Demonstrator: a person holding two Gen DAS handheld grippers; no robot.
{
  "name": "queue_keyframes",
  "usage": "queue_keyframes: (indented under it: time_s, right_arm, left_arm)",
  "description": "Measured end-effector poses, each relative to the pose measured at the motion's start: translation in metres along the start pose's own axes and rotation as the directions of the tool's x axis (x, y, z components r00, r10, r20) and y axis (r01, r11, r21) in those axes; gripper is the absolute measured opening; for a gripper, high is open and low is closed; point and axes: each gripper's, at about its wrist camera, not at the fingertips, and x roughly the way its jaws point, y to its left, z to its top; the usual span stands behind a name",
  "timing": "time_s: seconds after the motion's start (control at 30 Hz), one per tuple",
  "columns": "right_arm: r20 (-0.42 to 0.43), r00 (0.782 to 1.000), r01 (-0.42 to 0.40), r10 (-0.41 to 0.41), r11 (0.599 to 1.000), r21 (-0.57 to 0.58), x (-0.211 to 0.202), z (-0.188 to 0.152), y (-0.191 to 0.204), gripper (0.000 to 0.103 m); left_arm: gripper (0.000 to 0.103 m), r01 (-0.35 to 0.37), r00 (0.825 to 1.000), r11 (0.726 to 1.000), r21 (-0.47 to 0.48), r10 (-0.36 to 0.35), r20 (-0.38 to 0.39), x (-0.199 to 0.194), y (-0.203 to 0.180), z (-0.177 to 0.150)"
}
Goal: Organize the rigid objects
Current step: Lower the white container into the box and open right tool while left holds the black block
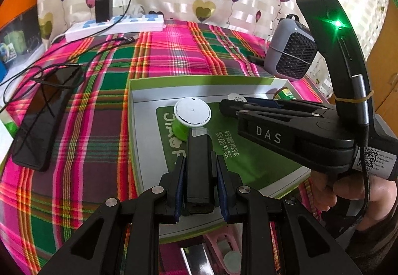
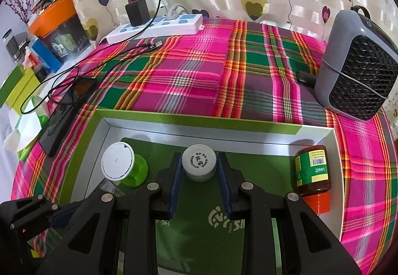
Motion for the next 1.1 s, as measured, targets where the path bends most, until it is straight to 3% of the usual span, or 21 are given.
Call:
queue_keyframes:
  time_s: [0.77,0.97,1.1]
  right_arm:
    - [-0.001,1.0,0.007,-0.007,1.0,0.005,0.0028,-0.0004,-0.0013,0.03]
    - [-0.002,1.0,-0.003,0.003,1.0,0.003,0.0021,-0.001,0.0009,0.043]
    - [-0.001,1.0,0.002,-0.002,1.0,0.007,0.0015,-0.0018,0.0014,0.046]
  left_arm:
    - [0.023,-0.015,1.0,1.0,0.014,0.015,-0.004,0.0008,-0.0013,0.0006]
    - [0.025,-0.018,1.0,1.0,0.022,0.018,-0.004,0.0005,-0.001,0.0007]
    - [0.026,-0.024,1.0,0.999,0.027,0.024,-0.002,0.0006,-0.0021,-0.0011]
